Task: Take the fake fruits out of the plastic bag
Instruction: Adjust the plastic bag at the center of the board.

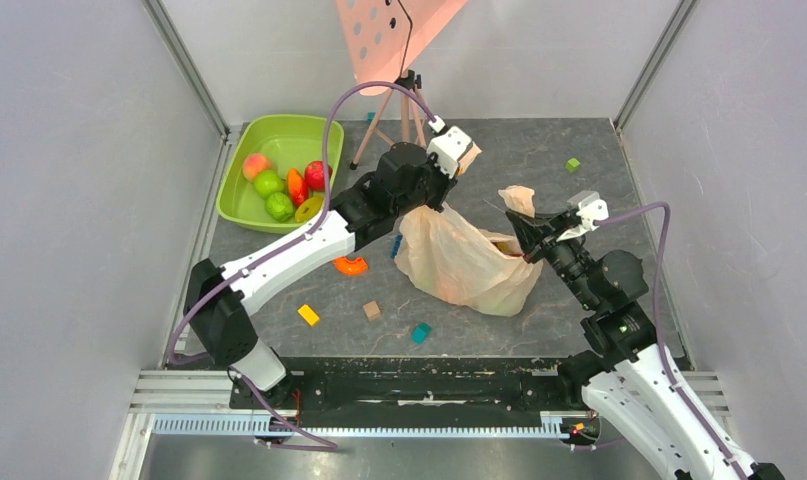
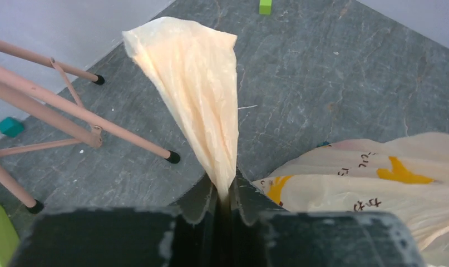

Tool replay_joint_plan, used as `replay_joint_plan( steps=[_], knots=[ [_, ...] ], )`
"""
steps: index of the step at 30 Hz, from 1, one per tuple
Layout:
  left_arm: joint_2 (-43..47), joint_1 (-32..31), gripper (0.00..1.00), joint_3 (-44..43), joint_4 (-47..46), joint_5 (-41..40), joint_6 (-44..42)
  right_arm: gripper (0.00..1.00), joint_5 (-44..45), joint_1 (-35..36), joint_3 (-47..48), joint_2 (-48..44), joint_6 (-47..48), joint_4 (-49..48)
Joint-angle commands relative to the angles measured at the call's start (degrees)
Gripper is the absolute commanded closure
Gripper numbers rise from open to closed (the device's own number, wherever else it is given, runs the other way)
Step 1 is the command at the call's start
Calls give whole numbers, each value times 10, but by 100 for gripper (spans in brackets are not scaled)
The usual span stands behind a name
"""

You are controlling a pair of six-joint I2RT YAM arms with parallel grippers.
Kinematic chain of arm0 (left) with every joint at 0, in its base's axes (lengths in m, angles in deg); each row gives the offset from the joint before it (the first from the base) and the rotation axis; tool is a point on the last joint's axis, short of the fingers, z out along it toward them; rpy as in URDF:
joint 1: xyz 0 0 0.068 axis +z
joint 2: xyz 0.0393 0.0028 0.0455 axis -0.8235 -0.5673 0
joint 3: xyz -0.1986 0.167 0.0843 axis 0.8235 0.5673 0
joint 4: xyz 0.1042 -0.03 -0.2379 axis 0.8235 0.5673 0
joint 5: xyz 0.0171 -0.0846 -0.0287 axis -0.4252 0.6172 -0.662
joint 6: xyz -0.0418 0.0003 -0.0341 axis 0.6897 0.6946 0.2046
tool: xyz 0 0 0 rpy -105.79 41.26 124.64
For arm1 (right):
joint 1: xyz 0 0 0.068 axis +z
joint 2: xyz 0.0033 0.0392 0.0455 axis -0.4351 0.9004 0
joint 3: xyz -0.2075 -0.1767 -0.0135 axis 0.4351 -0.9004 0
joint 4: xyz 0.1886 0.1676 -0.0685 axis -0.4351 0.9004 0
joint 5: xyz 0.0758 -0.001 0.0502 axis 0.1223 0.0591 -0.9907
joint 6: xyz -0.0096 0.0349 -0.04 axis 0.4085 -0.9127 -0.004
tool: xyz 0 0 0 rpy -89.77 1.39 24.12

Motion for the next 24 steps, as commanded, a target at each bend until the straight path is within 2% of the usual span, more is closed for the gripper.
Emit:
replay_joint_plan(
  steps=[1,3,9,14,19,24],
  knots=[
    [70,-5,94,-20,14,41,32,100,7,1,84,-12,-19,33],
    [101,-5,98,-25,23,71,45,100,11,1,128,-9,-25,71],
    [172,-5,98,-64,79,162,108,100,21,1,265,0,-57,192],
    [228,-5,98,-59,107,201,153,100,15,1,314,4,-90,246],
    [232,-5,98,-78,142,204,165,100,32,1,331,28,-110,271],
    [166,0,98,-117,161,146,128,100,98,1,329,94,-76,272]
  ],
)
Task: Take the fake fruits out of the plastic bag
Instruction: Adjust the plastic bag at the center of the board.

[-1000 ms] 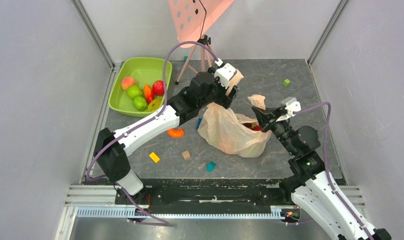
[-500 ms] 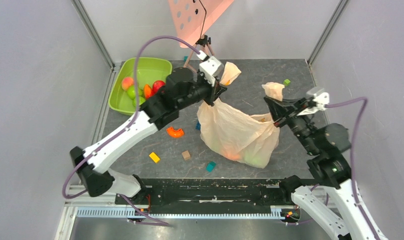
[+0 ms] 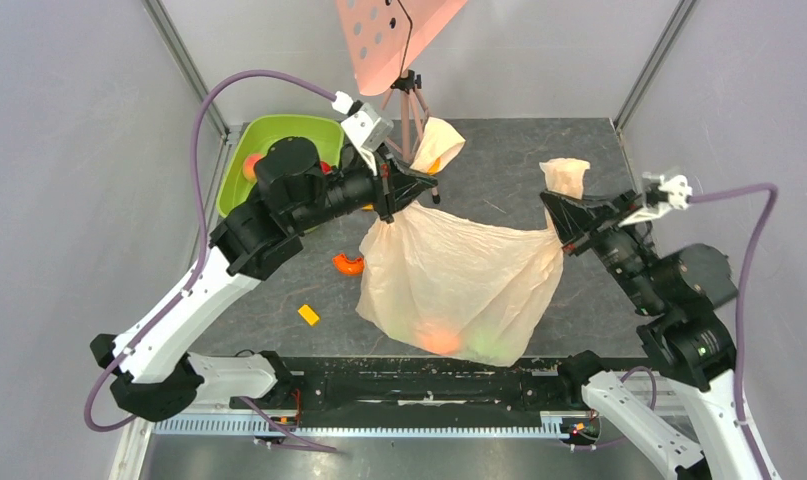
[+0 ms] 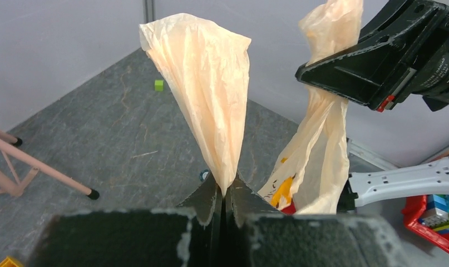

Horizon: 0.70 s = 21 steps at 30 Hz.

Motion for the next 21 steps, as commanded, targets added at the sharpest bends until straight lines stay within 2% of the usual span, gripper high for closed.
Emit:
replay_joint_plan(
  steps=[1,6,11,14,18,21],
  knots=[
    [-71,9,98,-47,15,-40,-23,100,73,0,17,70,28,-7],
    [-156,53,98,-108,-25,-45,-41,100,90,0,49,156,98,-77],
    [-172,83,98,-88,-122,-47,-39,100,119,0,56,180,140,-145],
    [-124,83,98,14,-216,-38,-15,100,95,0,-3,142,134,-170],
    [-6,82,98,262,-418,-26,62,100,4,0,-159,48,106,-222],
    [47,73,98,424,-514,-7,104,98,-42,0,-280,-25,69,-260]
  ],
)
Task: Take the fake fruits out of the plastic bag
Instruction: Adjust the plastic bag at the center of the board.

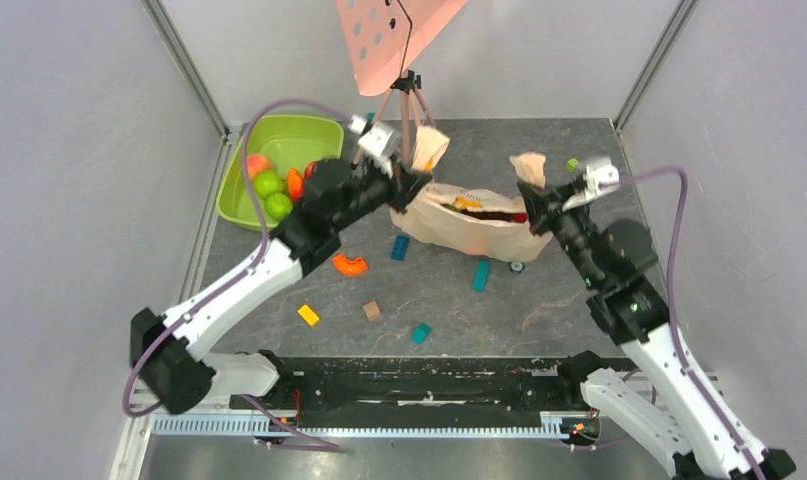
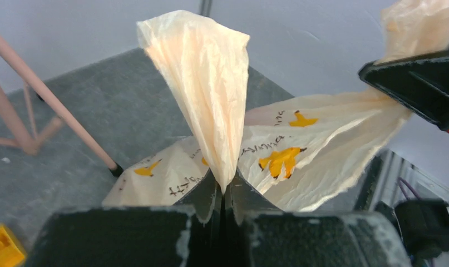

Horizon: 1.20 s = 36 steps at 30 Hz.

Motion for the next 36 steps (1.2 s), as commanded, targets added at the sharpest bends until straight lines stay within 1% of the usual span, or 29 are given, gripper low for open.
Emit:
replay_joint_plan(
  steps=[1,3,5,6,8,9,11,13,15,16,17,19,20,21,23,25,28,30,31,34,35,36],
  knots=[
    [83,-12,98,201,-240,38,94,95,-92,1,-163,-92,-51,-82],
    [93,-17,98,271,-282,55,119,88,-99,0,-219,-126,-68,-78],
    [99,-21,92,315,-305,65,133,77,-99,1,-255,-156,-78,-72],
    [105,-23,90,324,-304,67,137,70,-100,1,-262,-169,-79,-64],
    [115,-26,88,328,-289,67,134,58,-99,1,-259,-186,-80,-44],
    [121,-28,85,327,-277,68,130,51,-99,1,-248,-190,-77,-32],
    [136,-29,73,323,-255,69,120,37,-105,0,-214,-191,-71,9],
    [149,-29,64,324,-243,67,111,29,-114,1,-173,-185,-66,51],
    [162,-29,49,324,-233,62,109,23,-128,1,-130,-176,-61,90],
    [168,-29,39,321,-225,60,108,20,-137,1,-104,-170,-59,113],
    [175,-30,33,320,-218,60,107,18,-146,0,-78,-163,-56,135],
    [190,-30,28,319,-208,62,105,14,-167,1,-17,-148,-50,171],
    [196,-30,24,319,-203,63,105,13,-176,1,12,-139,-46,188],
    [205,-30,21,319,-198,62,105,13,-188,1,44,-131,-42,200],
    [218,-30,20,318,-181,59,104,13,-204,1,102,-107,-39,219],
    [232,-30,20,319,-167,59,107,13,-200,1,155,-79,-40,237],
    [260,-30,19,329,-141,59,120,22,-163,1,218,-15,-40,276],
    [284,-30,20,325,-97,45,133,31,-128,1,251,41,-31,327],
    [298,-30,21,319,-74,39,141,35,-119,0,260,65,-25,341],
    [331,-33,30,299,-9,42,153,44,-136,1,254,127,-1,344],
    [341,-37,31,295,6,49,153,44,-147,1,247,140,6,339],
    [351,-43,30,289,23,53,149,40,-163,1,238,149,18,332]
  ],
)
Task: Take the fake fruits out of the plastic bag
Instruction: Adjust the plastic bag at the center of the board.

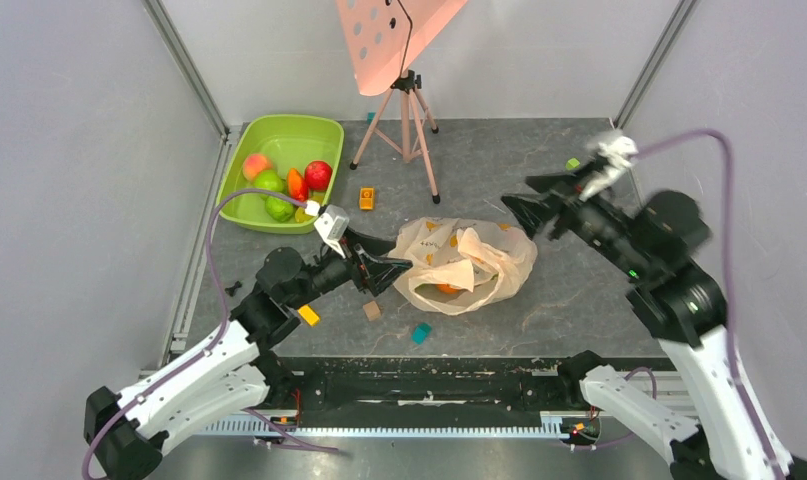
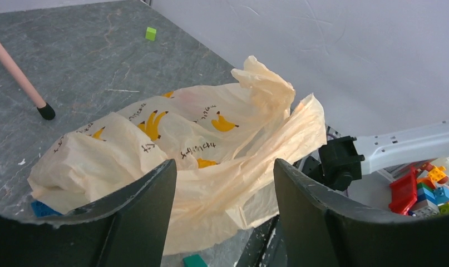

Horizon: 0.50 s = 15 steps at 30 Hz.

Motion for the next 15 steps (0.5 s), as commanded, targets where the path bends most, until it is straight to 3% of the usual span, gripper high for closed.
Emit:
replay_joint_plan(
  steps=[1,4,8,15],
  knots=[
    [42,-24,27,-45,101,1,20,34,-24,0,-33,63,48,46],
    [41,-71,17,-62,152,-41,-27,24,-24,0,-66,62,58,28],
    [16,-137,2,-85,151,-103,-83,17,-46,0,-105,37,58,4],
    [-85,-206,0,-153,155,-195,-205,16,-59,0,-119,-5,87,22]
  ],
)
